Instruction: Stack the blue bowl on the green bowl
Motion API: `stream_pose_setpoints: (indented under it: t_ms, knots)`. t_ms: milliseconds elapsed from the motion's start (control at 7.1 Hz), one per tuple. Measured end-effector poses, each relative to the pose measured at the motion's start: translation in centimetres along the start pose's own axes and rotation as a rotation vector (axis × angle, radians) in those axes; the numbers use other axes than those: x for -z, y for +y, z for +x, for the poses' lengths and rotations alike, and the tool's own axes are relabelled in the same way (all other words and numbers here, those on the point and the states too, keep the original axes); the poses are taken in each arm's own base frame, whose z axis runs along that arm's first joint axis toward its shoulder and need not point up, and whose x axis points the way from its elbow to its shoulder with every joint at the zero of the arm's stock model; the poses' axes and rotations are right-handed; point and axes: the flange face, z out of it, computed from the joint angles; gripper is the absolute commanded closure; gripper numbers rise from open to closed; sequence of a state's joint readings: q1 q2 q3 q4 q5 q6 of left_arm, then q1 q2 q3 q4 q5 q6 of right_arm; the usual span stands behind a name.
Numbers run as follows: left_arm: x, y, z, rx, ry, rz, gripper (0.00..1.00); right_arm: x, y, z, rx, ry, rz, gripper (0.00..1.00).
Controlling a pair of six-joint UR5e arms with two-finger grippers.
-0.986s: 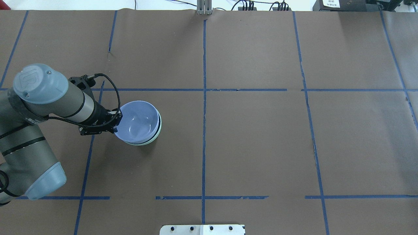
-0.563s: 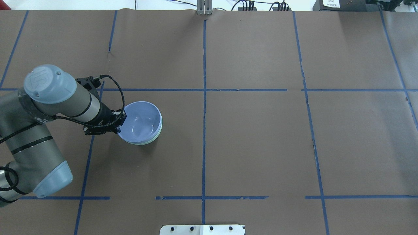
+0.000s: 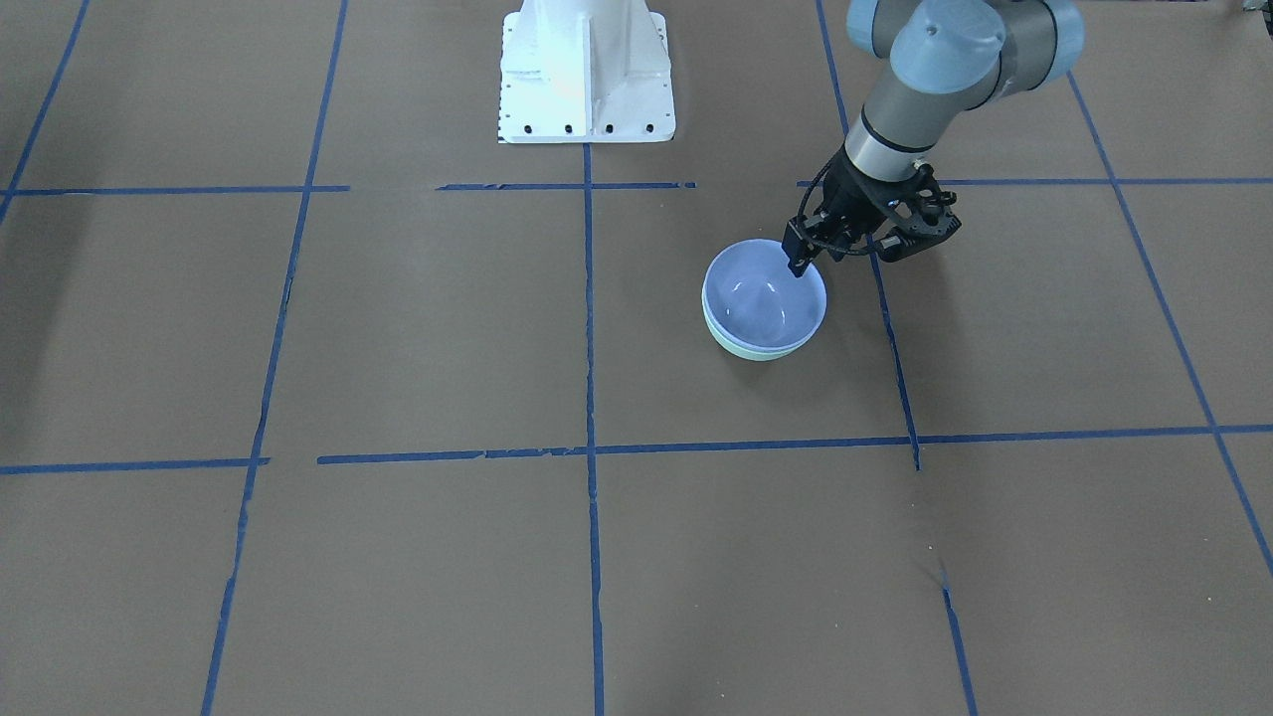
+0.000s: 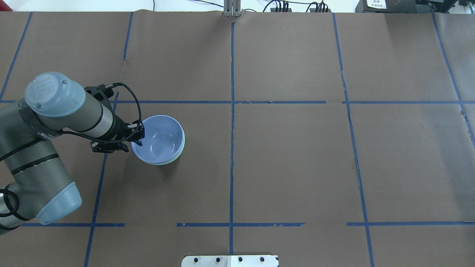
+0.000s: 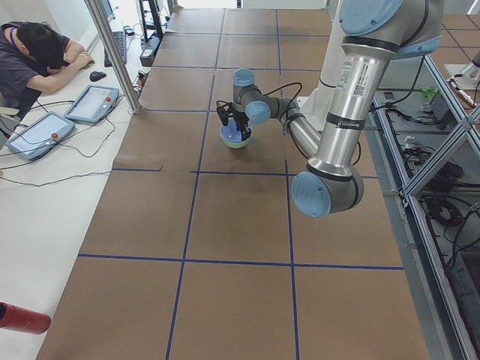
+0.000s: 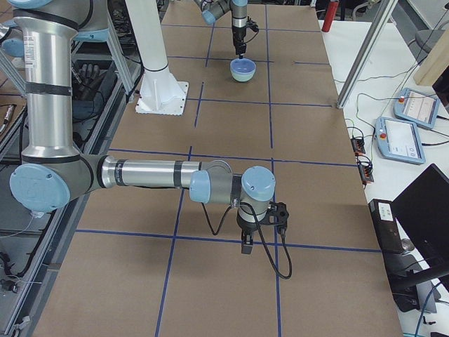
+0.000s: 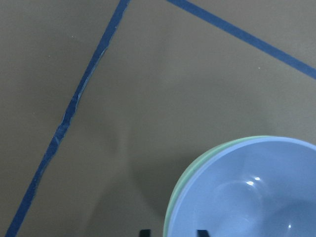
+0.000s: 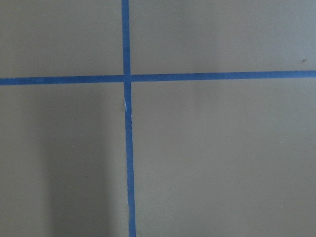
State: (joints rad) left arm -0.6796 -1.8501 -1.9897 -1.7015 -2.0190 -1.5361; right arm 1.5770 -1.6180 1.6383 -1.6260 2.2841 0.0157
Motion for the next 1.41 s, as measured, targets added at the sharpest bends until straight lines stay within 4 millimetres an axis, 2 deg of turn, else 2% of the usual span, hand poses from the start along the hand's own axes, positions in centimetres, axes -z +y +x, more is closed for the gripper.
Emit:
stream_pose_setpoints:
  t_ms: [141,282,423,563,704,986,1127,1268,1408]
  knots:
    - [2.5,-1.8,-1.3,-0.044,0.02,0.016,0.0,0.0,0.0,0.0,0.0,0.0,0.0,0.0]
    - [4.9,-5.0,-4.2,-0.112,0.019,0.02,0.0,0.0,0.0,0.0,0.0,0.0,0.0,0.0]
    - [6.9,-8.9,-9.2,-0.21,-0.007,0.035,0.0,0.0,0.0,0.0,0.0,0.0,0.0,0.0]
    - [8.3,-12.3,-16.0,-0.346,-0.065,0.05,0.0,0.0,0.0,0.0,0.0,0.0,0.0,0.0]
    - [9.4,-14.9,-22.8,-0.479,-0.122,0.045,0.0,0.0,0.0,0.0,0.0,0.0,0.0,0.0]
    - [11.8,-19.6,-36.0,-0.642,-0.204,0.027,0.0,0.0,0.0,0.0,-0.001,0.0,0.0,0.0]
    - [13.1,-20.9,-41.1,-0.651,-0.231,0.012,0.0,0.0,0.0,0.0,-0.001,0.0,0.0,0.0]
    - [14.1,-21.4,-44.3,-0.632,-0.243,-0.006,0.0,0.0,0.0,0.0,-0.001,0.0,0.0,0.0]
    - [14.6,-21.6,-46.0,-0.615,-0.247,-0.019,0.0,0.0,0.0,0.0,-0.001,0.0,0.0,0.0]
